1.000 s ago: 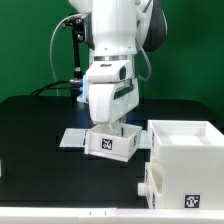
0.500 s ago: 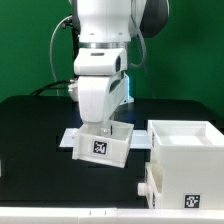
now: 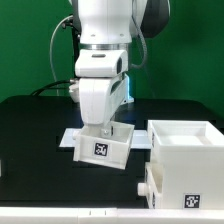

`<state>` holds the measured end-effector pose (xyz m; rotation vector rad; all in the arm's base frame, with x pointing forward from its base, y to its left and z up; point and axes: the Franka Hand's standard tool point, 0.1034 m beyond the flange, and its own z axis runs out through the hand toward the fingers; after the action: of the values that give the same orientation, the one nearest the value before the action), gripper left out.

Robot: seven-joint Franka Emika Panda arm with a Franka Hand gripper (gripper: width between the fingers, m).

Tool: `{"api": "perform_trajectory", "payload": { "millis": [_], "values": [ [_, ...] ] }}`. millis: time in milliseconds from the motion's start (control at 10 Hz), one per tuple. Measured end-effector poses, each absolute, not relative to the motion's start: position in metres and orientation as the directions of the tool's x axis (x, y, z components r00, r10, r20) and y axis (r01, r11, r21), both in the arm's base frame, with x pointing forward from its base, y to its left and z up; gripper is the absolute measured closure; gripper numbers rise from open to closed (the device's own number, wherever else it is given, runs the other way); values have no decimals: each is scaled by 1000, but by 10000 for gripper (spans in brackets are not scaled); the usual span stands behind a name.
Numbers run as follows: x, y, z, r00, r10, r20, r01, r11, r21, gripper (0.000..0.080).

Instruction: Assemble drawer

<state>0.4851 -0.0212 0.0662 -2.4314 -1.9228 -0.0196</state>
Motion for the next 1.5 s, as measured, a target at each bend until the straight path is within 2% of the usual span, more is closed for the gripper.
{"api": "perform_trajectory", "payload": {
  "millis": [200, 400, 500, 900, 1000, 1100, 1300, 1500],
  "values": [
    [517, -30, 70, 186, 982, 39, 981, -183, -57, 765],
    [538, -43, 79, 138, 988, 68, 990, -136, -32, 765],
    [538, -45, 85, 141, 988, 70, 989, -143, 29, 765],
    [533, -44, 81, 140, 988, 69, 990, -141, 14, 765],
    [537, -41, 77, 136, 988, 72, 991, -135, -18, 765],
    [547, -37, 76, 133, 988, 78, 991, -132, -25, 765],
    [557, -17, 77, 128, 987, 92, 992, -128, -10, 765],
    [557, -14, 76, 123, 988, 96, 992, -124, 0, 765]
  ]
}}
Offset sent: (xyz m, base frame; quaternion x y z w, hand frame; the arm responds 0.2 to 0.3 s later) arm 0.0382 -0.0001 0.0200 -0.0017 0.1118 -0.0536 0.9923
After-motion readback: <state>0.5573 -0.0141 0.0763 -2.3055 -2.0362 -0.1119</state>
